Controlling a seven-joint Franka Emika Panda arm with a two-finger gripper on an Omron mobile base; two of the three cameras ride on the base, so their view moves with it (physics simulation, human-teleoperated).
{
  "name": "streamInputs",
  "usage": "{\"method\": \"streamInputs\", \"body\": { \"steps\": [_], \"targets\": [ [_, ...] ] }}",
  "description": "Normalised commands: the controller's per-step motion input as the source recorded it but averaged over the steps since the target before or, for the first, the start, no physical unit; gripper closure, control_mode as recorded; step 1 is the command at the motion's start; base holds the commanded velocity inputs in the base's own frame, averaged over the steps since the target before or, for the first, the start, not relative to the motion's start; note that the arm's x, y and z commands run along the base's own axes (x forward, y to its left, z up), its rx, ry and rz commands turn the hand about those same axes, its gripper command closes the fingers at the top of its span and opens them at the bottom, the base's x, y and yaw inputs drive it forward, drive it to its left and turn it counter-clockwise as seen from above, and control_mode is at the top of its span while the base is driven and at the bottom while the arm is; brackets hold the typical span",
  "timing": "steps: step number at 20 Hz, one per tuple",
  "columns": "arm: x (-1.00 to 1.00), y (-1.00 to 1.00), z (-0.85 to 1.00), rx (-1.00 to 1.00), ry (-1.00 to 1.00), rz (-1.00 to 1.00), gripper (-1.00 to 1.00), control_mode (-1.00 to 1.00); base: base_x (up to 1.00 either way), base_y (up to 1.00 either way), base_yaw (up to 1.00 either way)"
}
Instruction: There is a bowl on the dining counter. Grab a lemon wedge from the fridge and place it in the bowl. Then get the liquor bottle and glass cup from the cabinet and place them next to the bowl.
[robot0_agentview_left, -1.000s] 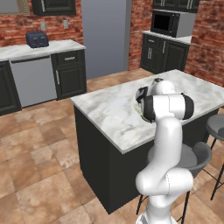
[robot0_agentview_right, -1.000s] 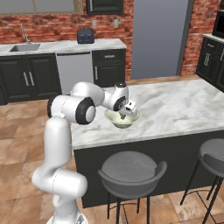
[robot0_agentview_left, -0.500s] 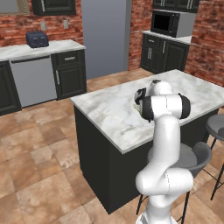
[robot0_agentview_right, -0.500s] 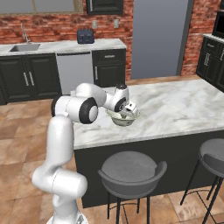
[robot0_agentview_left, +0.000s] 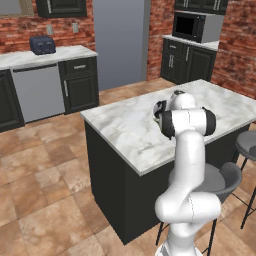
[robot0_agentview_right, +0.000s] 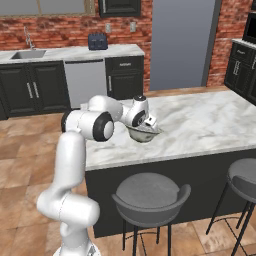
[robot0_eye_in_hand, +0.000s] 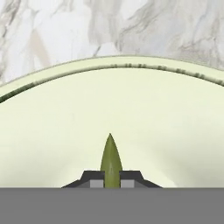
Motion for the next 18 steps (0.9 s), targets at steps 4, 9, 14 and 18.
{"method": "streamInputs", "body": {
  "steps": [4, 9, 14, 18],
  "targets": [
    [-0.20, 0.00, 0.01, 0.00, -0.03, -0.01, -1.00, -1.00, 0.00, 0.00, 0.00],
    [-0.26, 0.00, 0.18, 0.00, -0.05, -0.02, -1.00, -1.00, 0.00, 0.00, 0.00],
    [-0.21, 0.00, 0.43, 0.00, -0.07, -0.02, -1.00, -1.00, 0.00, 0.00, 0.00],
    [-0.39, 0.00, 0.60, 0.00, -0.11, 0.00, -1.00, -1.00, 0.00, 0.00, 0.00]
  ]
}}
